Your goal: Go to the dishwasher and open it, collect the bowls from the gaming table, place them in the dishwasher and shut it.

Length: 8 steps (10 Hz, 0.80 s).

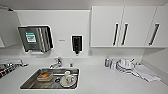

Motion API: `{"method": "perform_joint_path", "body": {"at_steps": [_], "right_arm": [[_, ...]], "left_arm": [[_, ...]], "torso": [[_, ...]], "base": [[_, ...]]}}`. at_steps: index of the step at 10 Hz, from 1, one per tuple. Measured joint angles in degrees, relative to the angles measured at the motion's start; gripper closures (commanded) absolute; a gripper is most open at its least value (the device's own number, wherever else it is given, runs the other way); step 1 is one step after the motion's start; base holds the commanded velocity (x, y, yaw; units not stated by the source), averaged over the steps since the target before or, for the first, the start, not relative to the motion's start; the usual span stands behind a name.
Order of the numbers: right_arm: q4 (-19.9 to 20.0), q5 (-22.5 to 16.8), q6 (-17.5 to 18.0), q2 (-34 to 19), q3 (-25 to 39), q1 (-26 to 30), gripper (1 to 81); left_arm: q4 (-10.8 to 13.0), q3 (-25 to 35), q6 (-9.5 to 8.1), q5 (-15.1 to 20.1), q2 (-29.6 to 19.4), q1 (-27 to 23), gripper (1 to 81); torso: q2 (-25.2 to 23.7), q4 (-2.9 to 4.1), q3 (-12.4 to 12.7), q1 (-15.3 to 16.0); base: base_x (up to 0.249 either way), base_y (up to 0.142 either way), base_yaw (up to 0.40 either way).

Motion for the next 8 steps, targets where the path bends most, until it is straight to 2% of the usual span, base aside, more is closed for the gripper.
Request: {"method": "perform_joint_path", "body": {"at_steps": [2,5,7,8], "right_arm": [[0.0,-0.05,1.4,-0.24,0.21,0.79,1.0],[0.02,-0.11,4.11,-3.06,1.78,2.93,1.0],[0.0,-0.21,5.79,-4.95,3.85,4.63,1.0],[0.02,-0.18,6.69,-6.3,5.4,5.97,1.0]], "left_arm": [[-0.02,3.0,-1.05,3.49,-1.43,-4.5,1.0],[0.0,6.33,-1.94,8.96,-2.73,-8.58,1.0],[0.0,7.07,-2.07,9.48,-2.95,-9.4,1.0],[0.0,7.19,-2.1,9.52,-3.22,-9.59,1.0]], "torso": [[-2.82,0.0,-1.86,1.77],[-8.9,0.0,-7.54,5.71],[-12.98,0.0,-11.32,8.37],[-14.68,0.0,-12.35,9.53]], "base": [[0.0,0.0,0.0],[0.0,0.0,0.0],[0.0,0.0,0.0],[0.0,0.0,0.0]]}}
